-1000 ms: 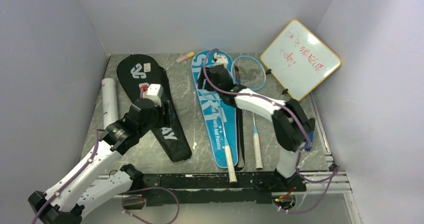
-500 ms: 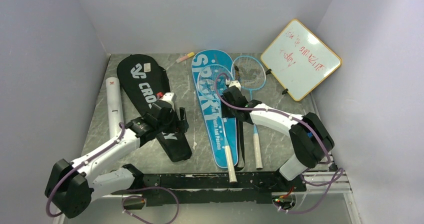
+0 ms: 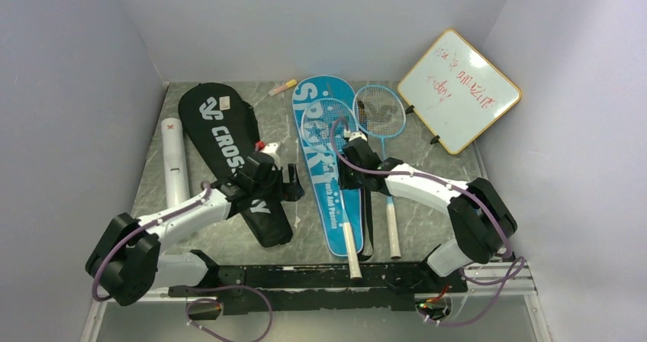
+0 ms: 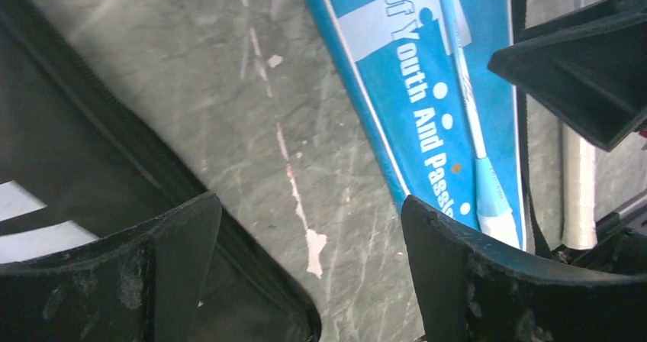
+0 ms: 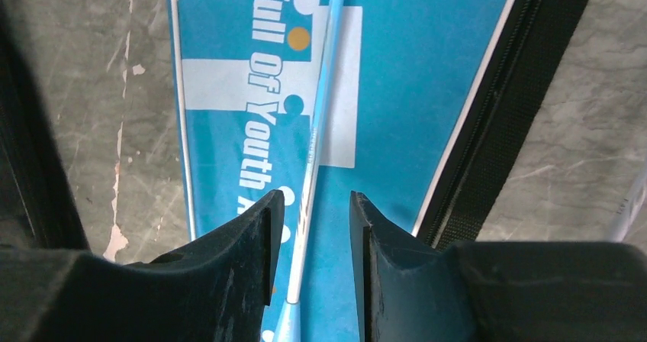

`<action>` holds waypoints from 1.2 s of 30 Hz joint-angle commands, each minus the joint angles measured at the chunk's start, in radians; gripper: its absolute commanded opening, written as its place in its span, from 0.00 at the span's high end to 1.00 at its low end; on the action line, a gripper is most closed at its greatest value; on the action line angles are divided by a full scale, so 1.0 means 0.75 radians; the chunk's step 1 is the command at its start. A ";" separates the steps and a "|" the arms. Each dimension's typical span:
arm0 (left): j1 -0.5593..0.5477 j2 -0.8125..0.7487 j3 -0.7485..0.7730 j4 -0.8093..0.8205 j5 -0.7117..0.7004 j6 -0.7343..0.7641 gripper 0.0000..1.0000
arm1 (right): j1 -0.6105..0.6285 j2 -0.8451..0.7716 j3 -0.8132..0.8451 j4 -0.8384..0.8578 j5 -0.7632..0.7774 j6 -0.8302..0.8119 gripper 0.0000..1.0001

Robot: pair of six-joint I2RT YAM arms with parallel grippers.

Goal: Pack up the badminton gear
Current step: Pick up the racket from the racket bag, then move the racket to the center of the board.

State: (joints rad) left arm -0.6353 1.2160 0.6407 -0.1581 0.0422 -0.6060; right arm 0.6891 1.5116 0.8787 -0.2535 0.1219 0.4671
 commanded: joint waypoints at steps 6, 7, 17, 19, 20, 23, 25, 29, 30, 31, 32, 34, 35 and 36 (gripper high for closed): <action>-0.088 0.165 0.005 0.287 0.056 -0.078 0.11 | 0.065 0.116 0.076 0.000 0.030 0.017 0.59; -0.092 0.184 0.013 0.290 0.051 -0.083 0.11 | 0.073 0.145 0.084 -0.003 0.051 0.023 0.59; -0.180 0.354 0.064 0.390 0.008 -0.157 0.20 | 0.093 0.180 0.118 -0.043 0.237 0.080 1.00; -0.211 0.393 0.093 0.384 -0.030 -0.171 0.21 | 0.070 0.134 0.095 -0.046 0.272 0.093 1.00; -0.223 0.422 0.105 0.387 -0.040 -0.177 0.21 | 0.054 0.113 0.082 -0.041 0.263 0.092 1.00; -0.243 0.498 0.134 0.411 -0.046 -0.215 0.25 | 0.009 0.056 0.057 -0.041 0.232 0.080 1.00; -0.248 0.548 0.158 0.424 -0.039 -0.237 0.29 | -0.010 0.030 0.047 -0.042 0.222 0.069 1.00; -0.263 0.619 0.204 0.428 -0.054 -0.255 0.39 | -0.019 -0.069 0.037 -0.038 0.222 0.060 1.00; -0.265 0.629 0.217 0.415 -0.074 -0.260 0.41 | -0.018 -0.095 0.039 -0.040 0.225 0.060 1.00; -0.265 0.640 0.232 0.401 -0.101 -0.266 0.43 | -0.017 -0.112 0.040 -0.043 0.231 0.062 1.00; -0.266 0.649 0.238 0.393 -0.115 -0.269 0.46 | -0.020 -0.123 0.044 -0.054 0.245 0.065 1.00; -0.266 0.666 0.250 0.381 -0.140 -0.277 0.49 | -0.029 -0.119 0.065 -0.104 0.282 0.089 1.00; -0.264 0.672 0.258 0.373 -0.152 -0.281 0.50 | -0.042 -0.114 0.071 -0.119 0.286 0.095 1.00; -0.265 0.679 0.263 0.360 -0.164 -0.285 0.53 | -0.060 -0.110 0.071 -0.129 0.283 0.105 1.00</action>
State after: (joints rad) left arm -0.8295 1.6962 0.8101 0.1471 -0.0147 -0.7925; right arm 0.6746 1.4502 0.9031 -0.3218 0.2710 0.5205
